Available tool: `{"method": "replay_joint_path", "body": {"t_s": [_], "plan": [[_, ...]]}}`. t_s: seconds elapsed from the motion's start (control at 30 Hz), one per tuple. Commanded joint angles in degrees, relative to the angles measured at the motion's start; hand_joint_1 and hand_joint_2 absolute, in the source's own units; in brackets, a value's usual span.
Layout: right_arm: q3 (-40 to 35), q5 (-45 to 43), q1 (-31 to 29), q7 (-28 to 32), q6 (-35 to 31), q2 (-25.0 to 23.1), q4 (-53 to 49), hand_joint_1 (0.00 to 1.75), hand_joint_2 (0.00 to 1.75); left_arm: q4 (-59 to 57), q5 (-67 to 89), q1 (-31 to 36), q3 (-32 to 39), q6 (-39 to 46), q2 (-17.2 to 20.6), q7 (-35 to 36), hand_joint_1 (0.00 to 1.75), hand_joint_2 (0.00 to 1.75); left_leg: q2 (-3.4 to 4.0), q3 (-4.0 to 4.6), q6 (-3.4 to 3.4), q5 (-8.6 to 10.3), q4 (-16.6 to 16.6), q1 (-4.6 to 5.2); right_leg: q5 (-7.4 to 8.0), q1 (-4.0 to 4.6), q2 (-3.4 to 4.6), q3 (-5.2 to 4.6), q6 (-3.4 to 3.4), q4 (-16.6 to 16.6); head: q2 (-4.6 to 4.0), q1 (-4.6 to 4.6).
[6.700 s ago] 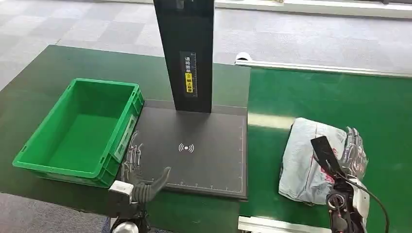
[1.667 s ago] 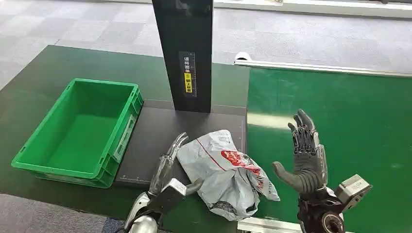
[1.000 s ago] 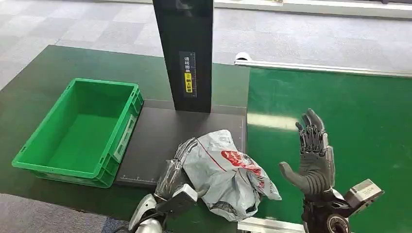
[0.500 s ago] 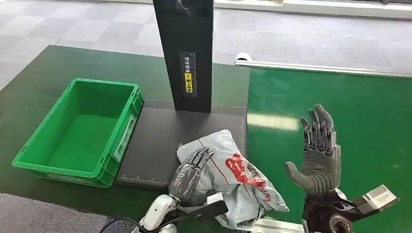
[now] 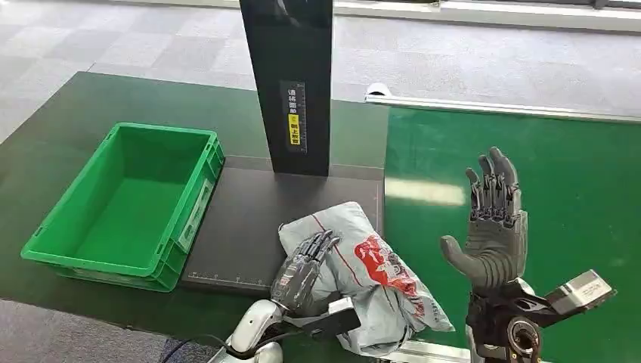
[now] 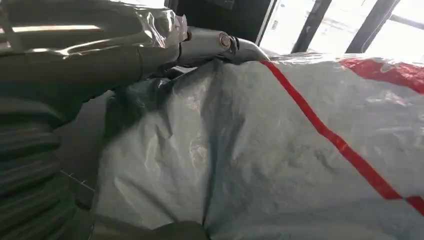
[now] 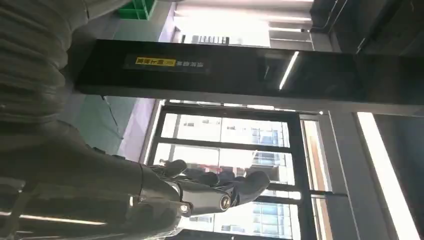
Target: Moved the parcel from conveyor to table for the left to box.
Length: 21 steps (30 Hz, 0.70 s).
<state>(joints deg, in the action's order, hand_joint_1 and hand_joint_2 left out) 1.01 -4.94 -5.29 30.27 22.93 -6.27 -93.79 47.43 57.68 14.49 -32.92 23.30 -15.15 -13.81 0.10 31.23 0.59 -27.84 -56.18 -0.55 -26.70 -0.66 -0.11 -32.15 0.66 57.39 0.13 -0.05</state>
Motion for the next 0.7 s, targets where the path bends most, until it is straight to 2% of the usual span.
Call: {"method": "replay_joint_path", "body": {"t_s": [0.03,0.07,0.13,0.57,0.7], "plan": [[-0.30,-0.02,-2.22,-0.20,-0.41,-0.14,4.50,0.00,1.75,-5.45,-0.28,0.95,0.09,-0.09,0.39,0.08,1.45,1.75,0.10,-0.04,-0.01,0.05,0.11,0.00,0.09,0.01,0.11,0.00,-0.04,-0.11,0.00,0.00],[-0.27,0.01,-2.34,-0.23,-0.43,-0.15,4.67,0.00,1.75,-5.45,-0.55,0.96,0.26,0.19,0.39,-0.18,1.59,1.75,0.11,-0.03,-0.02,0.05,0.10,-0.01,0.09,0.02,0.12,0.00,-0.04,-0.12,0.00,-0.02],[-0.21,0.04,-2.62,-0.25,-0.56,-0.19,5.02,0.00,1.75,-5.06,-1.29,0.94,0.75,0.98,0.46,-0.92,1.69,1.75,0.11,-0.06,-0.01,0.03,0.07,0.00,0.07,0.01,0.12,0.01,-0.03,-0.08,0.00,0.00],[-0.19,0.02,-3.95,-0.60,-1.02,-0.60,5.74,0.00,1.75,-1.93,-3.60,0.48,2.93,2.58,0.67,-2.42,1.68,1.75,0.11,-0.04,-0.01,0.03,0.09,-0.01,0.07,0.02,0.12,0.00,-0.05,-0.10,0.00,-0.02],[-0.19,-0.06,-4.15,-0.80,-0.95,-0.67,5.86,0.00,1.75,-0.70,-3.87,-0.09,3.71,3.58,0.94,-2.61,1.73,1.75,0.16,-0.02,-0.01,0.05,0.12,-0.01,0.11,0.03,0.18,-0.05,-0.05,-0.12,0.00,-0.02]]}}
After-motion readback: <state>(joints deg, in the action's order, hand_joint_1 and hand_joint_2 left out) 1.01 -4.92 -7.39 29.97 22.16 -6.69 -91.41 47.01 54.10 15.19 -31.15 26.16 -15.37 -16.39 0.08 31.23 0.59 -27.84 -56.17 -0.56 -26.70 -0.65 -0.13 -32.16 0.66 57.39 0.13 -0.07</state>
